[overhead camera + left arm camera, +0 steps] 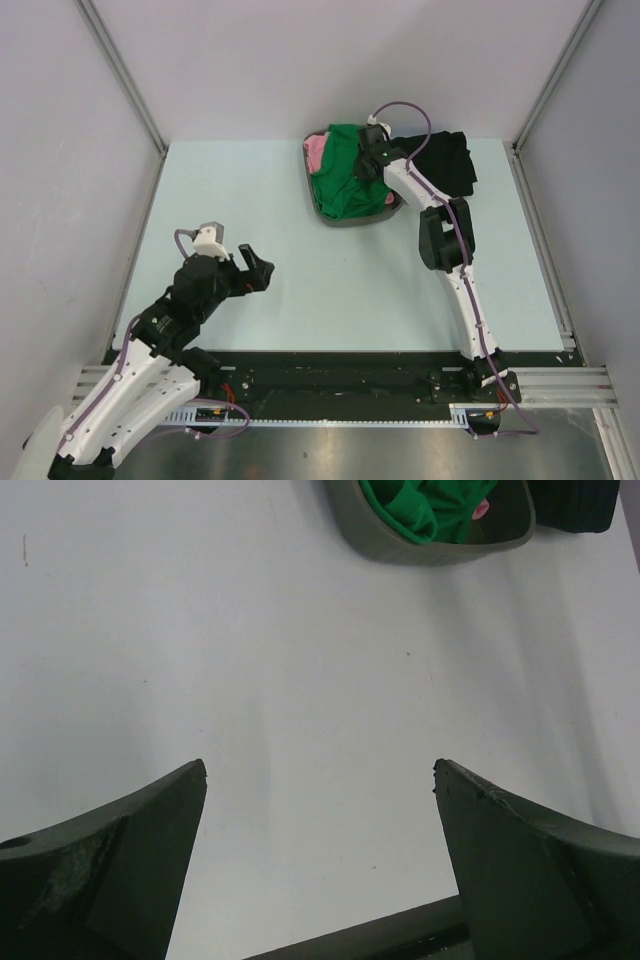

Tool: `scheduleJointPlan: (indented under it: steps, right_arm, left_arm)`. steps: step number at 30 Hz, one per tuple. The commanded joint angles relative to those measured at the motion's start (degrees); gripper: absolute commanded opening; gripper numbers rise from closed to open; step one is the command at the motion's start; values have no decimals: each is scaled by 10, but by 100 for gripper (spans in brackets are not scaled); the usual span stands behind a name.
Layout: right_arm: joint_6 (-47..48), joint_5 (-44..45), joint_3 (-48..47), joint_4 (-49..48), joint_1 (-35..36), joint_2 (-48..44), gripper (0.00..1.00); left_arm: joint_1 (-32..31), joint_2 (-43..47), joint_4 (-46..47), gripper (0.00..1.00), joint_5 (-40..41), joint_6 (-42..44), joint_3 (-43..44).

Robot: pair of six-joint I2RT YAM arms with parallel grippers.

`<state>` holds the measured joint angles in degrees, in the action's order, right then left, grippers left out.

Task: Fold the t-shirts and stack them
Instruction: Grab the tshirt from the pile

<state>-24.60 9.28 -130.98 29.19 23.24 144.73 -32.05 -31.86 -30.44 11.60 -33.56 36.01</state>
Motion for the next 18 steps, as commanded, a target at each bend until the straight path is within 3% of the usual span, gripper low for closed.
scheduleJointPlan:
  steps: [1,11,18]
  right_arm:
    - [-5,0,-29,17,6,1,0]
    - [58,35,-34,-1,44,-148,0]
    - [104,75,13,-15,105,-336,0]
  left_arm:
    - [2,-1,36,100,-24,1,-7]
    - [2,-4,33,100,-23,2,-6]
    - [2,1,18,100,-10,0,4]
